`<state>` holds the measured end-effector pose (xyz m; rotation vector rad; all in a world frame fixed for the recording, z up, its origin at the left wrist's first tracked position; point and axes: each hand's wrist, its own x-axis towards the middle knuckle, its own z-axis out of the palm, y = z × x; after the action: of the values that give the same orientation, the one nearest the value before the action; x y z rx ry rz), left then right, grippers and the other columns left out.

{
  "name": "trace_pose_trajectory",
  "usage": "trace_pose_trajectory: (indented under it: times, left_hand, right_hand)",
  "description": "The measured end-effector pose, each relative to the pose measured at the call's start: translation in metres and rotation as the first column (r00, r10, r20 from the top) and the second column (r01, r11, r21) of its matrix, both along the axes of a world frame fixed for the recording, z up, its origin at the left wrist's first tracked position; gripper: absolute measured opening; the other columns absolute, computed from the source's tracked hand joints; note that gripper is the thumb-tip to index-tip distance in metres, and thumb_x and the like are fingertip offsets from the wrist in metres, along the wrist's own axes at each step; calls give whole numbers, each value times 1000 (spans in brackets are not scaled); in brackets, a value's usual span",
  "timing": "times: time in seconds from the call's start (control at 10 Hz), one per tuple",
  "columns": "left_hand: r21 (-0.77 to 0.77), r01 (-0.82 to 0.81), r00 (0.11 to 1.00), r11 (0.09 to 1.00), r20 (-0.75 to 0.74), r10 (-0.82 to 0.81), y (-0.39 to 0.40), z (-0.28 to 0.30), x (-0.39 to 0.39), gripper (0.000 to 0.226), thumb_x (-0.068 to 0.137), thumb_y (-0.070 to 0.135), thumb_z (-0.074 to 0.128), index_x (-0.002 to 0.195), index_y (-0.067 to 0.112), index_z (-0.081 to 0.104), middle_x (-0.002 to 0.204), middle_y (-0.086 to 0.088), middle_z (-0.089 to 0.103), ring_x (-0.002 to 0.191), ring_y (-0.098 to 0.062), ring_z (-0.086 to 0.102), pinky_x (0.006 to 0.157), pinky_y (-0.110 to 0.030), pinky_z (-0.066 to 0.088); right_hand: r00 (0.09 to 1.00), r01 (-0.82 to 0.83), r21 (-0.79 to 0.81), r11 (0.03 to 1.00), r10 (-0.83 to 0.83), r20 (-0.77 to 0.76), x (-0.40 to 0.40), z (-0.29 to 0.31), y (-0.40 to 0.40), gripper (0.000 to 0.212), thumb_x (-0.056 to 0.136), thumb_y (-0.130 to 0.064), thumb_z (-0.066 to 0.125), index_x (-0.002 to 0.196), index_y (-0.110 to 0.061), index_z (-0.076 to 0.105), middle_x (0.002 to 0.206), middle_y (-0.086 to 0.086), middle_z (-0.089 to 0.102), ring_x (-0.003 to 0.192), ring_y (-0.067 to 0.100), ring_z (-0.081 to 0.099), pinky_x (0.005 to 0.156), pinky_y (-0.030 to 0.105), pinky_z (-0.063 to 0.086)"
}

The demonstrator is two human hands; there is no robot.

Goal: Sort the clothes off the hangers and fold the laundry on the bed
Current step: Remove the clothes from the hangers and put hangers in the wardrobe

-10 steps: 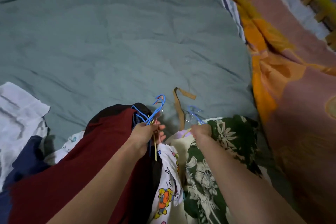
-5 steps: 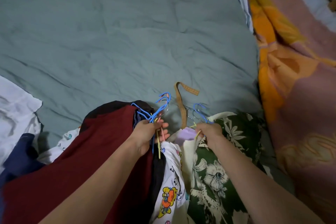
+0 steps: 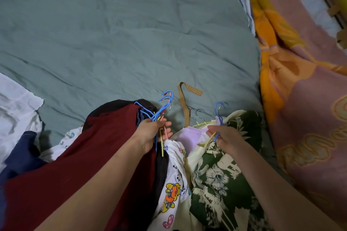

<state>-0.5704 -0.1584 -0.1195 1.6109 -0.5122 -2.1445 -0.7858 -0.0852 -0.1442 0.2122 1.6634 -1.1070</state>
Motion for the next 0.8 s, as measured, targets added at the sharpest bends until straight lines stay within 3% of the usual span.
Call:
trace_pose_trajectory:
  times: [0.1, 0.2, 0.3, 0.4, 0.5, 0.6, 0.7, 0.8]
  left_hand:
    - [-8, 6, 1000, 1000, 2, -6, 1, 0, 0, 12, 98, -1, 47, 94, 2, 57, 82, -10, 66, 71, -21, 62, 55, -29, 59]
    - [-8, 18, 1000, 1000, 0, -18, 0, -2, 1, 13, 98, -1, 47, 92, 2, 57, 81, -10, 66, 66, -18, 64, 55, -28, 59]
    - [2, 34, 999, 999, -4, -34, -1, -4, 1, 12, 98, -1, 47, 93, 2, 58, 80, -9, 65, 61, -16, 64, 55, -28, 59]
    - [12, 49, 999, 999, -7, -49, -3, -7, 0, 11, 98, -1, 47, 96, 1, 58, 80, -10, 65, 56, -14, 65, 55, -28, 59]
    - [19, 60, 998, 998, -6, -60, -3, -10, -1, 11, 98, -1, 47, 97, 0, 58, 81, -10, 66, 57, -14, 65, 57, -29, 60]
    - [19, 65, 998, 998, -8, -65, -4, -12, 0, 11, 98, -1, 47, 97, 0, 59, 81, -10, 66, 57, -14, 66, 58, -30, 60]
    - [22, 73, 997, 997, -4, -73, -4, -14, -2, 11, 98, -1, 47, 96, 1, 58, 81, -10, 66, 55, -13, 66, 57, -30, 60]
    - [27, 80, 997, 996, 15, -80, -4, -13, -6, 12, 98, -1, 47, 93, 1, 59, 81, -10, 66, 53, -12, 66, 55, -29, 59]
  right_hand:
    - [982, -140, 115, 984, 153, -110, 4, 1, -15, 32, 97, 2, 45, 128, 8, 49, 111, 14, 56, 111, 32, 57, 84, 27, 50]
    - [883, -309, 341, 888, 401, -245, 15, -4, -24, 34, 102, -18, 41, 125, -1, 59, 113, 15, 63, 106, 27, 60, 91, 28, 47]
    - [973, -132, 196, 972, 165, -163, 12, -30, -41, 33, 96, 2, 40, 128, 9, 48, 83, 12, 52, 68, 19, 55, 56, 23, 53]
    - [980, -116, 248, 962, 152, -129, 11, -32, -45, 15, 96, 6, 37, 92, 2, 51, 76, 10, 46, 61, 19, 50, 45, 27, 50]
    - [980, -136, 228, 964, 165, -114, 7, -36, -44, 21, 96, 11, 36, 106, 4, 53, 75, 13, 45, 62, 22, 48, 53, 27, 55]
    - [980, -195, 168, 966, 199, -3, 4, -25, -37, 37, 95, 8, 39, 130, 16, 43, 80, 13, 53, 77, 27, 58, 98, 37, 46]
    - [993, -95, 84, 992, 88, 78, -2, -10, -29, 37, 97, 1, 39, 131, 14, 44, 125, 25, 57, 127, 33, 49, 80, 23, 53]
    - [973, 47, -87, 995, -26, 230, -5, 11, -20, 38, 99, -2, 35, 134, 10, 43, 143, 26, 43, 121, 15, 56, 67, 18, 54]
